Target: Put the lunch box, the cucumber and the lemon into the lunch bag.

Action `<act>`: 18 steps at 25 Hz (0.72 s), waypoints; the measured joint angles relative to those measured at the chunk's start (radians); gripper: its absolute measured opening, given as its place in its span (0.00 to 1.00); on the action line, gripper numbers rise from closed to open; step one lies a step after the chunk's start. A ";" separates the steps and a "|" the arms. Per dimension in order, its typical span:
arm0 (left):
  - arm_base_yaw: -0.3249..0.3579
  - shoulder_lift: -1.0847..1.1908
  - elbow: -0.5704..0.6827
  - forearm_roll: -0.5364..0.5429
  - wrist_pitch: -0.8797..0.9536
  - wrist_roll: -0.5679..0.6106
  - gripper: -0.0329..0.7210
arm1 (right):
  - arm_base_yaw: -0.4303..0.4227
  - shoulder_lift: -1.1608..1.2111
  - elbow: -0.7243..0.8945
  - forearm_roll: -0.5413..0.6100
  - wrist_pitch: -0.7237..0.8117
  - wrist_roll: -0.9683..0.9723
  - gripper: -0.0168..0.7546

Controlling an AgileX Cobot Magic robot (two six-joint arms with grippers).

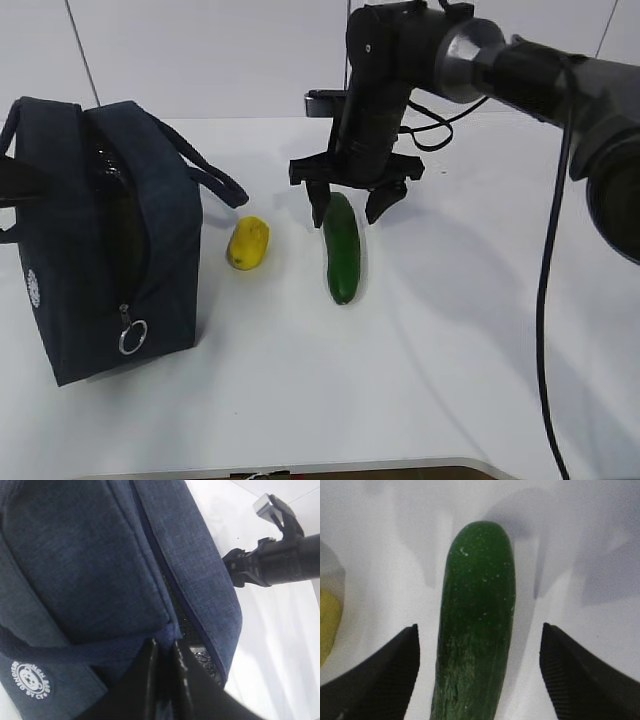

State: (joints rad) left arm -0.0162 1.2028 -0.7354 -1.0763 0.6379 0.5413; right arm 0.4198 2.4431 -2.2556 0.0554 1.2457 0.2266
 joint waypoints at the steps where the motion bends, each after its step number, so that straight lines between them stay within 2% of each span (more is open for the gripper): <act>1: 0.000 0.000 0.000 0.000 0.005 0.000 0.05 | 0.000 0.002 0.000 0.005 0.000 0.000 0.78; 18: 0.000 0.000 0.000 0.000 0.018 0.000 0.05 | 0.000 0.035 0.000 0.016 -0.003 0.000 0.77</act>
State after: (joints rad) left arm -0.0162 1.2028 -0.7354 -1.0763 0.6560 0.5413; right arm 0.4198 2.4781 -2.2556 0.0713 1.2429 0.2266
